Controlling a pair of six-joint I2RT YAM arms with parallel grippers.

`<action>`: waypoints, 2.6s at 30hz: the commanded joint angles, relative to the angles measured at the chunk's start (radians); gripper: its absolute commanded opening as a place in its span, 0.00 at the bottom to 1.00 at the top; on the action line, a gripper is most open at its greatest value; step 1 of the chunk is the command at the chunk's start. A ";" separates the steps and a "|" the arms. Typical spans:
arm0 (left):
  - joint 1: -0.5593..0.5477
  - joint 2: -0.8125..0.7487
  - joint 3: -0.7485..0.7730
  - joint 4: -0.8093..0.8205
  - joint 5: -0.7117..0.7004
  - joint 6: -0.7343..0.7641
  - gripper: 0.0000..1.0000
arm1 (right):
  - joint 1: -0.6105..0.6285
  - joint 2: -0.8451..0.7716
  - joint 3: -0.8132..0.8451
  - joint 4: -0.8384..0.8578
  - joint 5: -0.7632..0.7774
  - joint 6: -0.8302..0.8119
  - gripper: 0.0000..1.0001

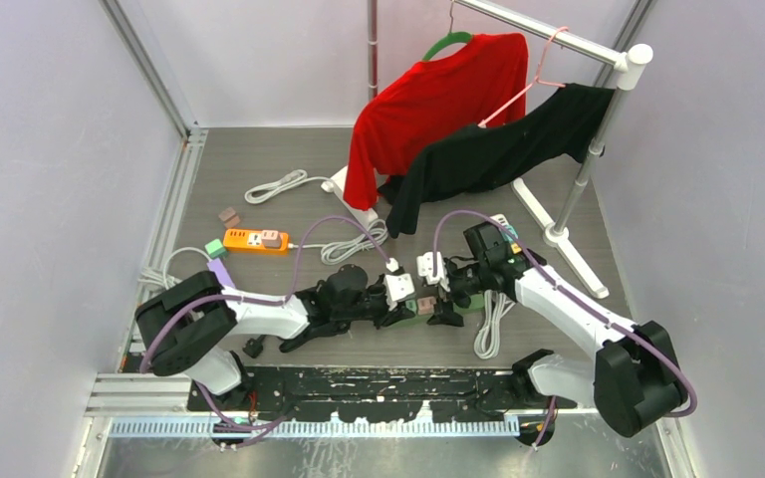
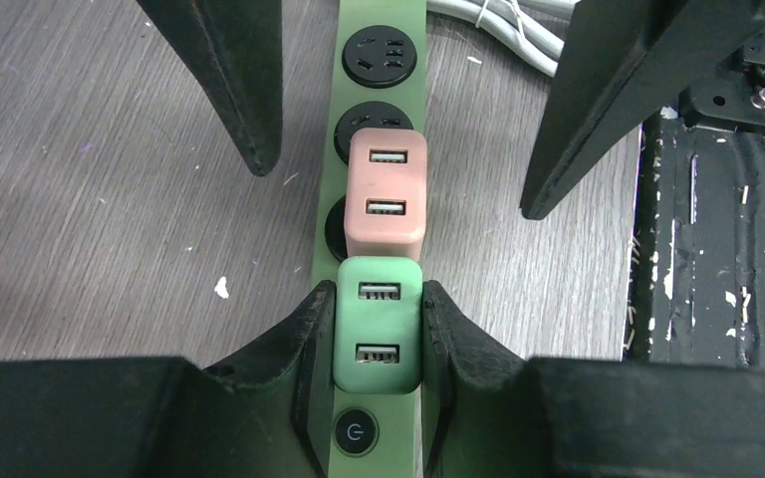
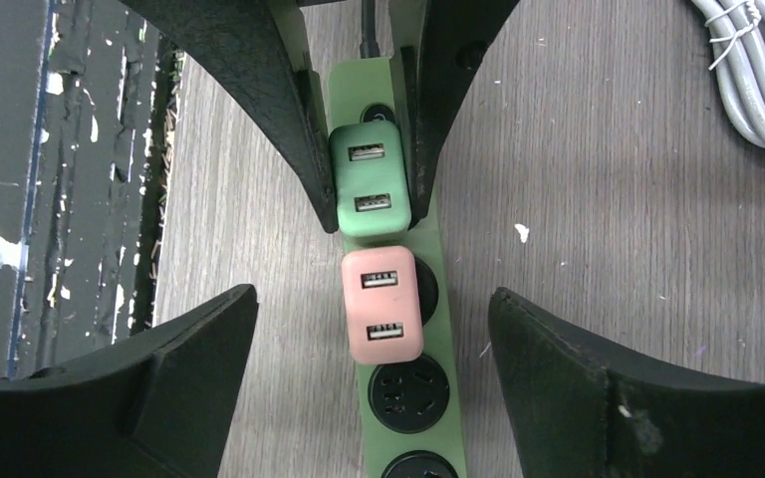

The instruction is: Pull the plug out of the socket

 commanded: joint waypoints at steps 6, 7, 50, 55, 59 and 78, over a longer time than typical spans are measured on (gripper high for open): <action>0.001 -0.004 0.004 0.237 -0.013 0.028 0.00 | 0.029 0.032 0.000 0.009 0.040 -0.082 0.73; 0.001 -0.008 -0.001 0.239 -0.016 0.030 0.00 | 0.029 0.036 0.001 0.003 0.039 -0.090 0.68; -0.144 -0.217 -0.042 0.188 -0.171 0.182 0.00 | 0.114 0.153 0.050 -0.047 0.235 -0.113 0.01; -0.109 -0.295 -0.079 0.208 -0.170 0.050 0.00 | 0.114 0.160 0.050 -0.048 0.244 -0.112 0.01; -0.055 -0.278 -0.068 0.218 -0.046 -0.086 0.00 | 0.121 0.170 0.055 -0.050 0.258 -0.109 0.01; -0.080 -0.173 -0.047 0.304 -0.057 0.064 0.00 | 0.125 0.211 0.073 -0.062 0.330 -0.089 0.01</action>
